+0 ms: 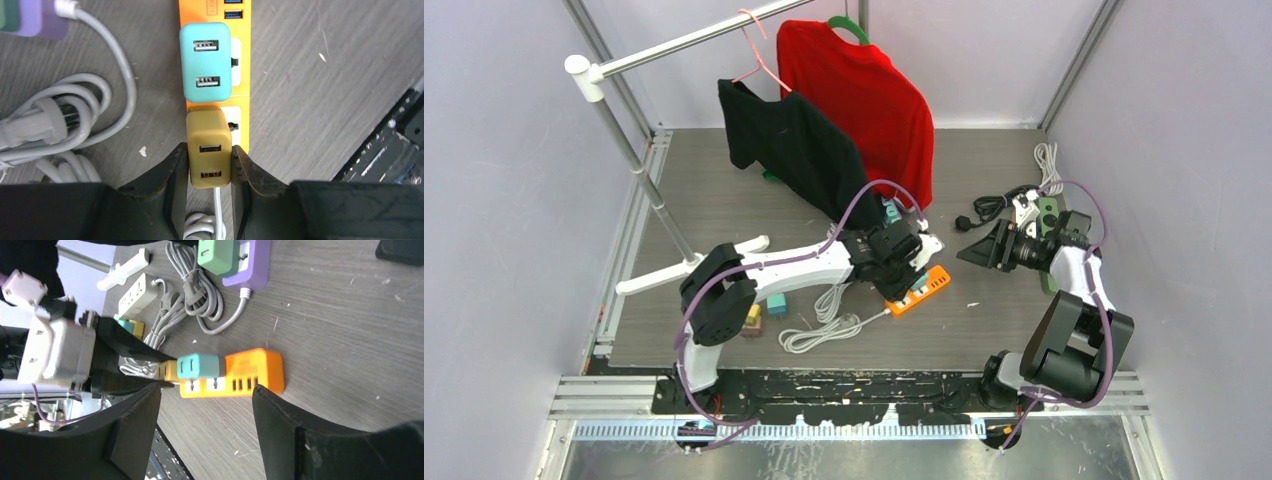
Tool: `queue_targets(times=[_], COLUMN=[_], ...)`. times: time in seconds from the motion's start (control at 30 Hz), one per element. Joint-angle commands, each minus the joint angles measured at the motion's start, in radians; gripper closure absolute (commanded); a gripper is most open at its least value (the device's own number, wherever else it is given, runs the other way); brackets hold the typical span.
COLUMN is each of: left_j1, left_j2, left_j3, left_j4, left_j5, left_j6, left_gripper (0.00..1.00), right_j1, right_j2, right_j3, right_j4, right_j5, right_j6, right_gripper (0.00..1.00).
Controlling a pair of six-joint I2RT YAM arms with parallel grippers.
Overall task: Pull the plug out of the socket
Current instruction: Move the socket to the center of the board.
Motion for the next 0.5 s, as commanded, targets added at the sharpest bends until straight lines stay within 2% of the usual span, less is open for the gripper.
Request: queue_targets(times=[0.0, 0.03, 0.07, 0.13, 0.17, 0.27, 0.37, 0.4, 0.47], left_j1=[-0.041, -0.047, -0.056, -0.071, -0.078, -0.097, -0.105, -0.105, -0.107], left_j2=[-0.058, -0.065, -0.069, -0.078, -0.084, -0.091, -0.100, -0.104, -0.108], left_j3=[-0.096, -0.118, -0.134, -0.166, -0.181, -0.210, -0.230, -0.237, -0.247], left_j4=[0.028, 0.031, 0.035, 0.051, 0.062, 0.089, 0.114, 0.126, 0.144], left_j5=[0.140, 0.152, 0.157, 0.166, 0.168, 0.161, 0.144, 0.139, 0.130], left_j6=[0.116, 0.129, 0.136, 0.142, 0.144, 0.135, 0.115, 0.103, 0.086], left_gripper=[1.00, 1.00, 1.00, 1.00, 1.00, 1.00, 1.00, 0.99, 0.96], right_j1=[-0.002, -0.003, -0.003, -0.003, -0.003, 0.005, 0.022, 0.027, 0.044], right_j2=[0.051, 0.086, 0.128, 0.224, 0.268, 0.293, 0.241, 0.222, 0.178], right_j3=[0.169, 0.208, 0.251, 0.316, 0.330, 0.329, 0.303, 0.295, 0.279], right_j4=[-0.389, -0.537, -0.758, -1.115, -1.180, -1.190, -1.185, -1.167, -1.116], right_j5=[-0.026, -0.023, -0.021, -0.001, 0.014, 0.052, 0.082, 0.080, 0.092], right_j6=[-0.501, -0.677, -0.870, -1.374, -1.508, -1.589, -1.739, -1.744, -1.727], right_gripper=[0.27, 0.27, 0.27, 0.26, 0.23, 0.20, 0.08, 0.02, 0.00])
